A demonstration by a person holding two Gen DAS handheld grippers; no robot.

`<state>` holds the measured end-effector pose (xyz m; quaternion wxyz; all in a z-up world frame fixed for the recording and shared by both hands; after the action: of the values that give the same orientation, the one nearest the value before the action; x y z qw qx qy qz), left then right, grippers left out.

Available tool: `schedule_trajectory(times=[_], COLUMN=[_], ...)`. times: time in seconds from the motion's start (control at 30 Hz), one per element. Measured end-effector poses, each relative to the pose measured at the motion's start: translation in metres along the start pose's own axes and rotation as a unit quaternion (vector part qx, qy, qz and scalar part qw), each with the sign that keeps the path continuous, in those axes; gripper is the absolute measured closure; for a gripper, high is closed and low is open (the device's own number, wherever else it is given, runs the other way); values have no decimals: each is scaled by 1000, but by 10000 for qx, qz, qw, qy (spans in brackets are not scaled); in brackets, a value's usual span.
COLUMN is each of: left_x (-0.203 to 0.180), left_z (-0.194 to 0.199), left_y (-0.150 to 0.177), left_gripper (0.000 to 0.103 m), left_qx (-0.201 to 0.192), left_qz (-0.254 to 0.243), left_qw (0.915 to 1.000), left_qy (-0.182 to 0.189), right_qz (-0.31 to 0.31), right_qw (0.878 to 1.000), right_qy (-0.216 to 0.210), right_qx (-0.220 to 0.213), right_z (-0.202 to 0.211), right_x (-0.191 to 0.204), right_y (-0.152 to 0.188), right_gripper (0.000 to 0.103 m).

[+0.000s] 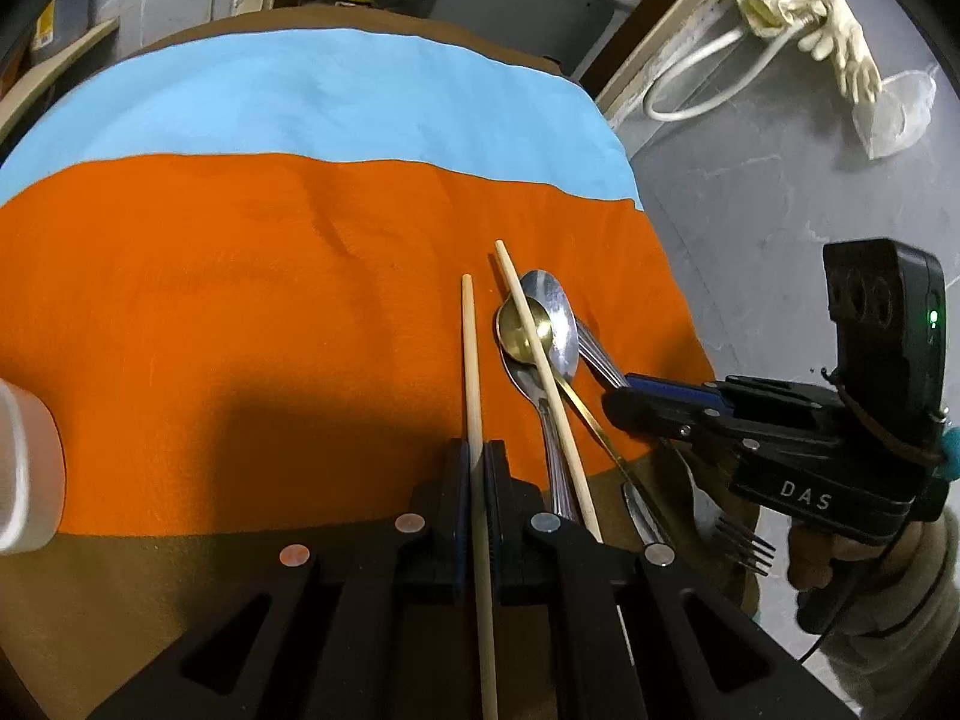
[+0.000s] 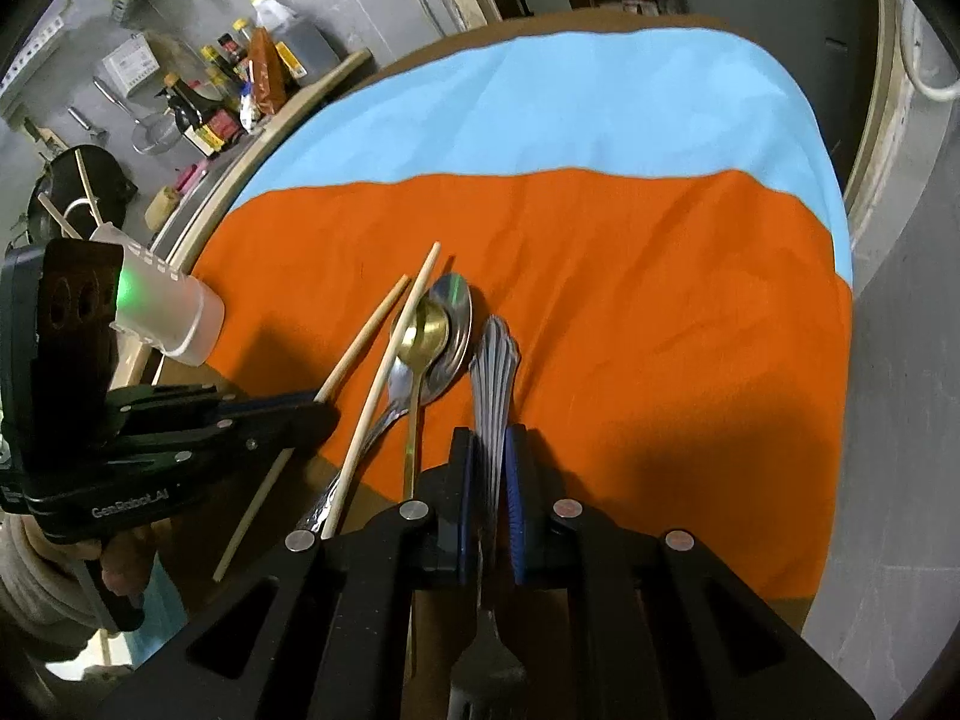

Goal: Organize utensils
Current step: 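Lift and carry the fork and chopstick over the white caddy with both tools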

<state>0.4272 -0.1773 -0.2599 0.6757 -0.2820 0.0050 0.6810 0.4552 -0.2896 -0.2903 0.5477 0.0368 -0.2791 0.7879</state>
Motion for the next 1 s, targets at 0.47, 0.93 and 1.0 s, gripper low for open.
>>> schedule_trajectory(times=[0.47,0.93,1.0], left_x=[-5,-17,-18], left_z=[52,108,112], left_y=[12,22,22], left_gripper=[98,98,98], left_qx=[-887,-1437,-1477], left_qz=[92,-257,-273], left_qw=[9952,9868,9858], left_qy=[414,696,747], right_qz=[-785,-953,-1000], right_qw=[9924,9683,9646], right_qy=[121,692,764], right_qx=[-944,-2205,-2317], right_z=[36,94,103], right_x=[6,28,29], right_y=[22,37,39], right_gripper=[96,96,96])
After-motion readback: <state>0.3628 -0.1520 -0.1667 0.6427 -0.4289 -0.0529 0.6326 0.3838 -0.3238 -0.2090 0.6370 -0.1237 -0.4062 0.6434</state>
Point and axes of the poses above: each gripper's, at about its wrist camera, not at the fingertips, and z roughly against the way its jaws point, x to its left, y to its underside, the point moved 8 cm from there along -z, roughly the way its jaws point, and after that the axes turned 1 degree about z, right-handed, at the moved point
